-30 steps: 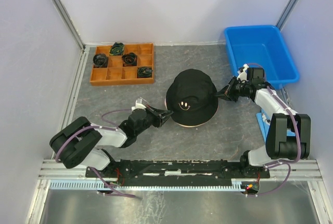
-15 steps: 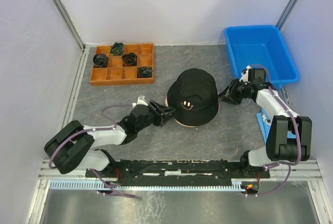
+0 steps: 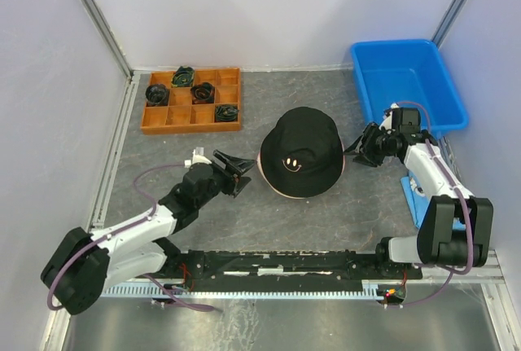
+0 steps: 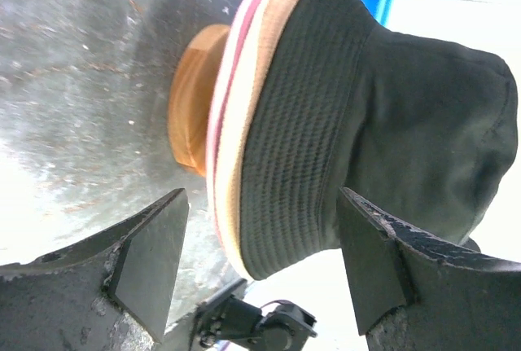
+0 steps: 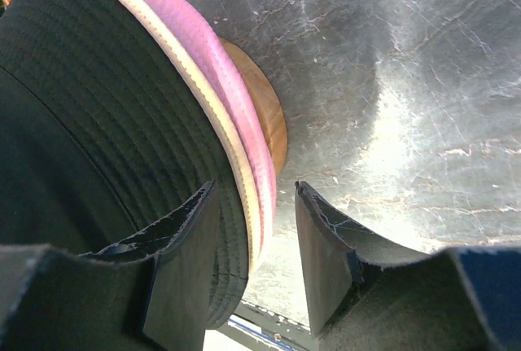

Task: Stack the hats

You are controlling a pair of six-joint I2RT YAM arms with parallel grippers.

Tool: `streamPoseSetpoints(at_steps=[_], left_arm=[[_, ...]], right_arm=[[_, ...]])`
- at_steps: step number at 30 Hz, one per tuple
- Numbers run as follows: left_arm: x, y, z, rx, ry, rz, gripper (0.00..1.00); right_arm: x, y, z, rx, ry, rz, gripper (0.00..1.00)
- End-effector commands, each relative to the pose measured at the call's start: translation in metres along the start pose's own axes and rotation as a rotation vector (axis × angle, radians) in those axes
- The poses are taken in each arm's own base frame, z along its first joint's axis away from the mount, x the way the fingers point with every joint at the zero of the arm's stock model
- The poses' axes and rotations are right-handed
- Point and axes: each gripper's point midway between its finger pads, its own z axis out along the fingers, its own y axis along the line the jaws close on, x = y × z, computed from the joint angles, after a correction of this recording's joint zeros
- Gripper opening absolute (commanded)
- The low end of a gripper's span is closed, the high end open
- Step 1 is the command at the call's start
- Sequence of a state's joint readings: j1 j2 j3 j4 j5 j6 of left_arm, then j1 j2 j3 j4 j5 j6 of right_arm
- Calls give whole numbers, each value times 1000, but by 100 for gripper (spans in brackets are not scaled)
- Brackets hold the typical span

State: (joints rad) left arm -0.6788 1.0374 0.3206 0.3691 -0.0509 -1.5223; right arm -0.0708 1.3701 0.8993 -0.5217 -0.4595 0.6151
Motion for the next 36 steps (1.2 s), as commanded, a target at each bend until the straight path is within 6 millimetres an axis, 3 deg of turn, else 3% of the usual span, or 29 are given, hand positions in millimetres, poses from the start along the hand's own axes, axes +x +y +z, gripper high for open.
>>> streamPoseSetpoints(at_steps=[1,5,7,9,13,17,21,26,32,36], left_arm=[[-22,-4,-7,-63,-62,168,80],[-41,-9,-9,-103,-96,240,80],[-50,2,-7,-141,-94,228,79],[-56,16,-4,-181,-81,213,78],[-66,25,3,-217,-54,273,75],[-80,-7,1,-169,-83,518,73],[-100,-22,-1,-201,-148,657,74],[-105,-35,14,-196,-147,659,74],[-108,-50,23,-182,-146,676,74],[-111,-53,22,-175,-158,670,75]], right_arm=[[-14,8,-21,8,-74,-45,50],[-5,2,-31,41,-64,-51,51],[2,-3,-37,70,-55,-50,50],[9,-8,-41,86,-38,-53,43],[24,-16,-53,122,-33,-71,1],[36,-18,-69,119,-59,-126,0],[49,-40,-70,208,-21,-165,0],[60,-32,-50,203,34,-164,0],[84,-7,-20,178,89,-171,0],[95,-9,-2,198,125,-167,0]])
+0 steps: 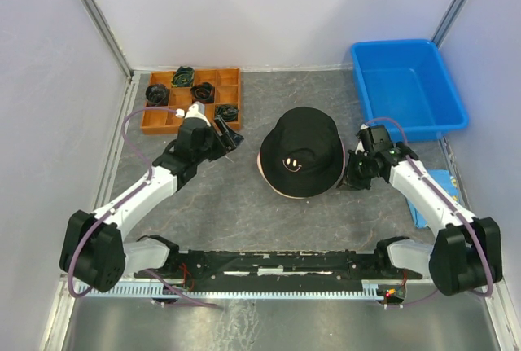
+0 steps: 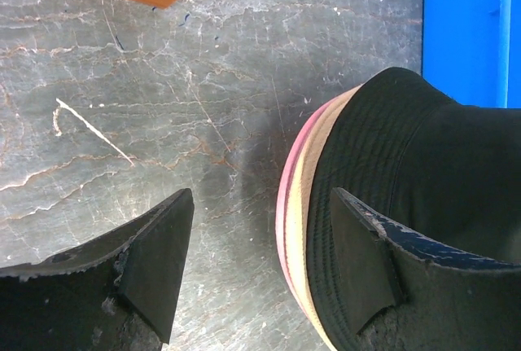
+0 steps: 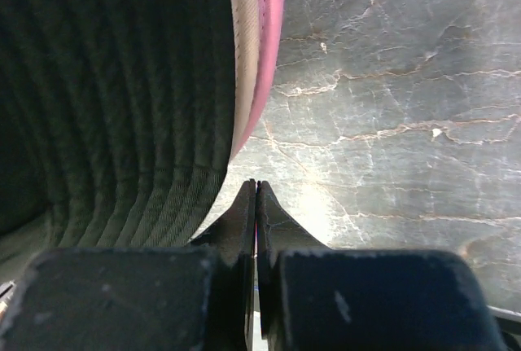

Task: Stack the hats

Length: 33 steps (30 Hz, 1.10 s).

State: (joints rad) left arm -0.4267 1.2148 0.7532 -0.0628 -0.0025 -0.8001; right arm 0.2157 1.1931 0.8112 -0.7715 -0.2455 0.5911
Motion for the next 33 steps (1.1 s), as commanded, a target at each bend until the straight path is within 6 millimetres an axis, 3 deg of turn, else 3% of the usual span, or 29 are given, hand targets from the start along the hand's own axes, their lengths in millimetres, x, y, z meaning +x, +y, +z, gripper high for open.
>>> streamPoseSetpoints(at_steps=[1,5,9,18,25,33], left_arm=[[-30,-17,-6,41,-84,40,75],[-32,-15,-9,39,-90,36,75],[-35,-11,-13,30,-97,33,75],[-37,-2,-18,9,-109,26,75],[-39,3,-20,-4,-117,25,75],[-37,9,-20,-22,-118,34,75]], right_arm=[[-7,4,19,6,-30,49,0],[-11,8,37,1,-13,57,0],[-28,16,50,-10,-21,53,0],[-62,30,65,-7,-48,31,0],[-77,31,65,13,-71,15,0],[-91,15,61,10,-90,56,0]])
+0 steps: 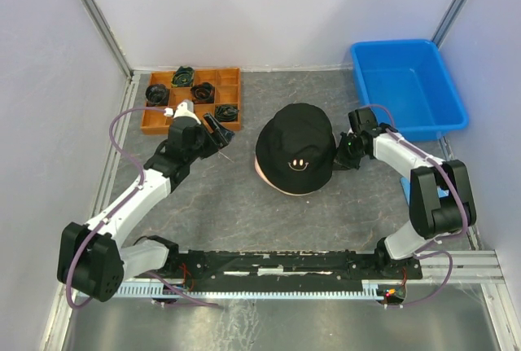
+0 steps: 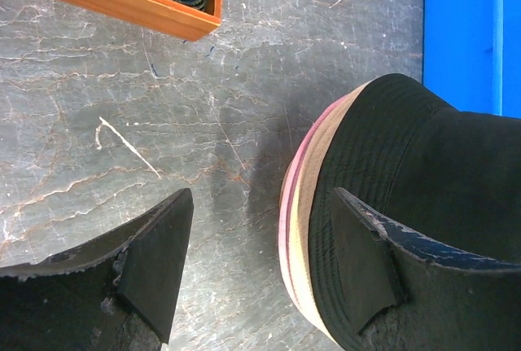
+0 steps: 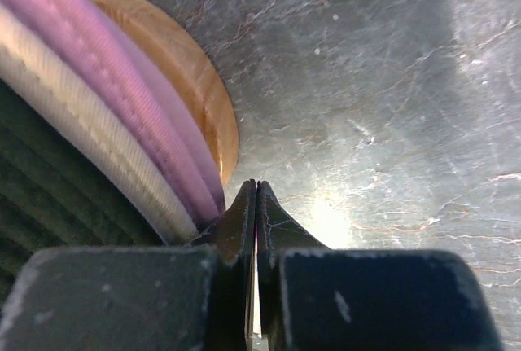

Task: Stack the hats

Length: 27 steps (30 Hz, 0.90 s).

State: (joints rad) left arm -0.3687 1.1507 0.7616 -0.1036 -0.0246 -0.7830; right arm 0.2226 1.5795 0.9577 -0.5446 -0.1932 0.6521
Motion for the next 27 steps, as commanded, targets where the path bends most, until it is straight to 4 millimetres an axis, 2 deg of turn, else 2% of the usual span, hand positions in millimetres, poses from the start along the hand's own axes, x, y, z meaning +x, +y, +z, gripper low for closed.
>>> streamPoseSetpoints(at_steps=[1,3,4,5,6,14,15,17,18,19,21,22,23,27], left_arm=[[-11,-1,-5,11,-47,47,75],[-12,-1,-7,10,-51,59,76],[-13,-1,-8,10,-53,69,81],[-14,0,-10,9,-58,75,97],[-16,-1,-13,11,-66,81,100],[-33,8,-37,-32,-148,169,99],[-37,10,-41,-48,-165,176,99],[-47,22,-47,-122,-209,168,99],[-52,31,-51,-175,-234,159,99],[-57,38,-55,-222,-263,155,99],[-64,52,-63,-291,-306,173,99],[-66,58,-65,-314,-328,193,99],[-70,62,-67,-321,-358,226,99],[-70,76,-75,-283,-478,403,99]], right_arm=[[-30,3,-10,-37,-76,3,0],[-30,-1,-16,-30,-91,1,0],[-29,-4,-20,-22,-97,2,0],[-28,-8,-24,-12,-106,1,0],[-26,-10,-29,-7,-112,2,0],[-16,-26,-81,51,-197,-43,1],[-14,-28,-89,58,-206,-55,6],[-8,-32,-103,72,-224,-72,26],[-6,-34,-110,80,-238,-79,38],[-4,-36,-115,88,-251,-86,56],[0,-42,-124,107,-264,-102,79],[2,-44,-127,117,-269,-105,95],[3,-48,-130,131,-275,-107,99],[7,-66,-144,215,-318,-102,99]])
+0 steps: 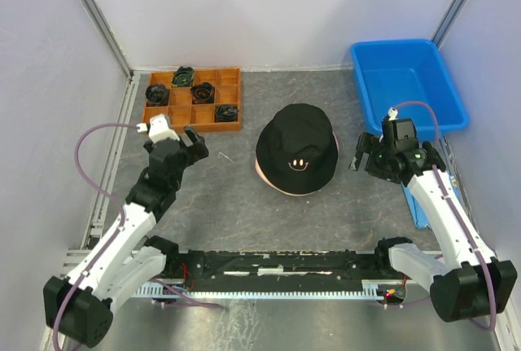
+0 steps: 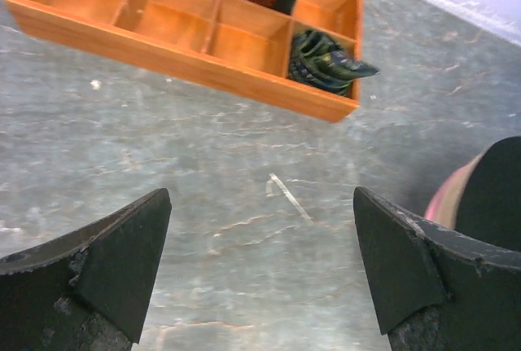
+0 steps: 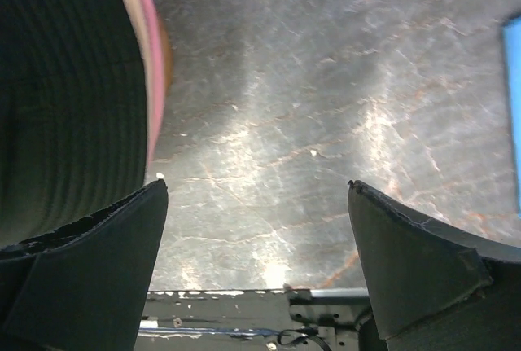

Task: Stack the hats

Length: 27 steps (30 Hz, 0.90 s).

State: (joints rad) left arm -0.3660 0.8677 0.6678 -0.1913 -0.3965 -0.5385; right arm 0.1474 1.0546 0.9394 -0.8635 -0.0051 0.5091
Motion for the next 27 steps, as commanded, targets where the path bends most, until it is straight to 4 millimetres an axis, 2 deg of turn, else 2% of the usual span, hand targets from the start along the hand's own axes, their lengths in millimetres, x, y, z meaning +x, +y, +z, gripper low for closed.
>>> streamPoseSetpoints(at_steps=[1,4,8,9,13,15,17,20,22,25,27], left_arm=[[-22,31,-9,-38,-245,162,99],[-19,49,-16,-45,-367,213,99],[-8,73,-24,-60,-537,284,99],[7,82,-21,-67,-538,319,99],[34,96,-10,-51,-522,333,99],[30,93,-4,-36,-533,350,99],[26,85,10,-7,-516,373,99],[12,87,26,-24,-569,355,99],[27,95,32,-34,-531,347,99],[36,81,48,49,-490,416,99],[39,81,50,50,-474,421,99]], right_arm=[[1,-27,-17,123,-46,-24,99],[3,-27,-20,122,-32,-25,99],[5,-12,-24,22,-56,-8,99],[6,-9,-25,1,-60,-6,99],[11,-4,-25,-33,-45,-18,99],[11,-4,-27,-33,-41,-36,99],[10,-3,-27,-32,-43,-41,99],[8,0,-27,-45,-47,-42,99],[5,2,-29,-50,-55,-48,99],[0,0,-31,-38,-84,-64,99],[-4,-3,-26,-24,-114,-62,99]])
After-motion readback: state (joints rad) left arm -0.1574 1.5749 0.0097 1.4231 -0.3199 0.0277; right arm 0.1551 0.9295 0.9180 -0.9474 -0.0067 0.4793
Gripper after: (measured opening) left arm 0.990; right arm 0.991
